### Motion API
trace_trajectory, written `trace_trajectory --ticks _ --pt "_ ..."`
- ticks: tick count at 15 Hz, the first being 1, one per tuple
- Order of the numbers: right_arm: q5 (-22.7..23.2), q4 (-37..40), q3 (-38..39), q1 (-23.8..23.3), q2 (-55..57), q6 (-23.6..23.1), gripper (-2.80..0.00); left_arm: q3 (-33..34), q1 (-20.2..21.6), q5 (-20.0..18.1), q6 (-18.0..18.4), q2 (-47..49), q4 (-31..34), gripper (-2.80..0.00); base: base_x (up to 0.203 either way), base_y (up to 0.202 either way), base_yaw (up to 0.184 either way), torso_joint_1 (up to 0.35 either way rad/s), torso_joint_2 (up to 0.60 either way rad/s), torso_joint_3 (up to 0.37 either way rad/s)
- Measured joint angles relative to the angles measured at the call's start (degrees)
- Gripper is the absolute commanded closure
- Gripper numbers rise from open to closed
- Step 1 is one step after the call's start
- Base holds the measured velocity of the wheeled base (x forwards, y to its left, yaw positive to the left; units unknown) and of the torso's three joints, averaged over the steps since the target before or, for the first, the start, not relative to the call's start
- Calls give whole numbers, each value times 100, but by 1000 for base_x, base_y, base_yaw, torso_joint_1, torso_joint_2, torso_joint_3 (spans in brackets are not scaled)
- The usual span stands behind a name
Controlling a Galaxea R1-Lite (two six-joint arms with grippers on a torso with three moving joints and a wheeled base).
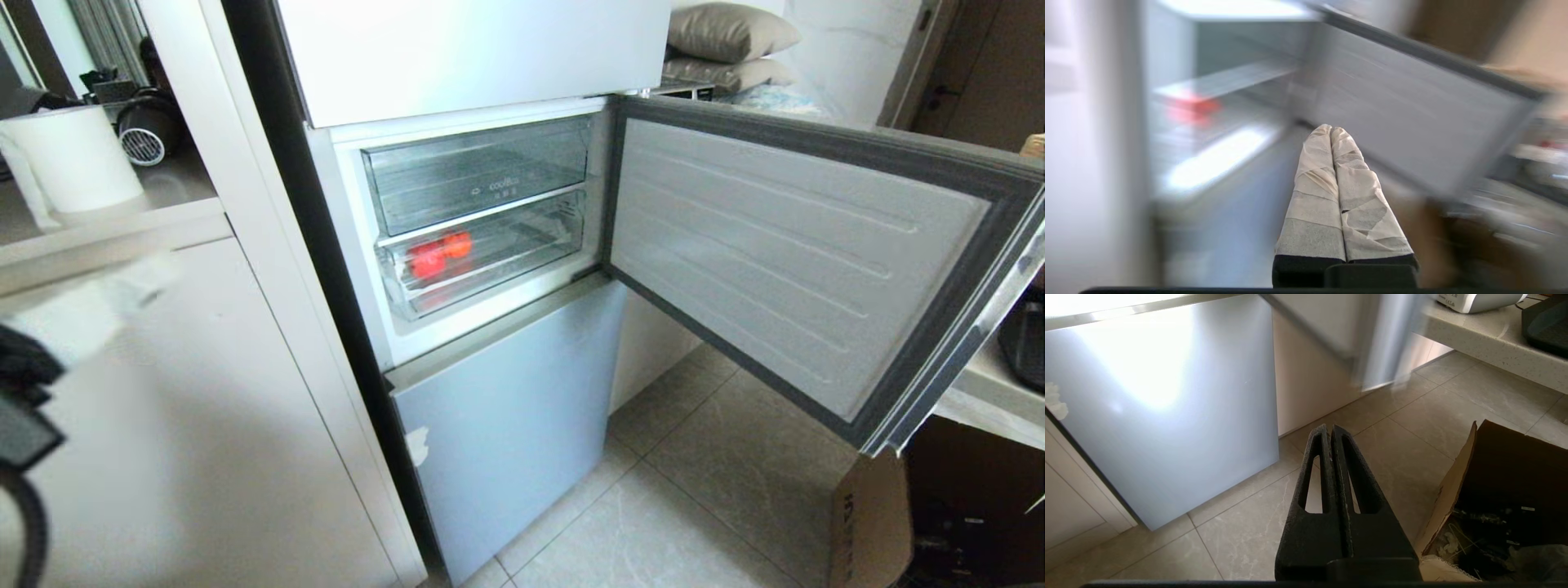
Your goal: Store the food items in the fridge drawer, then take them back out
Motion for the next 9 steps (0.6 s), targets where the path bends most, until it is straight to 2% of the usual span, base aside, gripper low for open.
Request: trace_trajectory --ticks 1,3,5,7,9 --pt "0 -2 0 1 0 -1 0 -115 575 3 241 -444 584 0 0 0 0 0 0 0" --pt "0 -2 0 0 0 -2 0 -151 1906 -5 485 -1258 1605 0 0 0 0 0 0 0" --pt "1 -2 0 0 0 0 0 289 2948 -82 702 -2109 2299 0 0 0 0 0 0 0" --pt "-4 -1 0 0 0 6 0 1354 3362 -197 910 -2801 2565 0 0 0 0 0 0 0" --pt "2 0 0 0 0 -26 0 2522 3508 -384 973 -3180 2555 0 0 0 0 0 0 0"
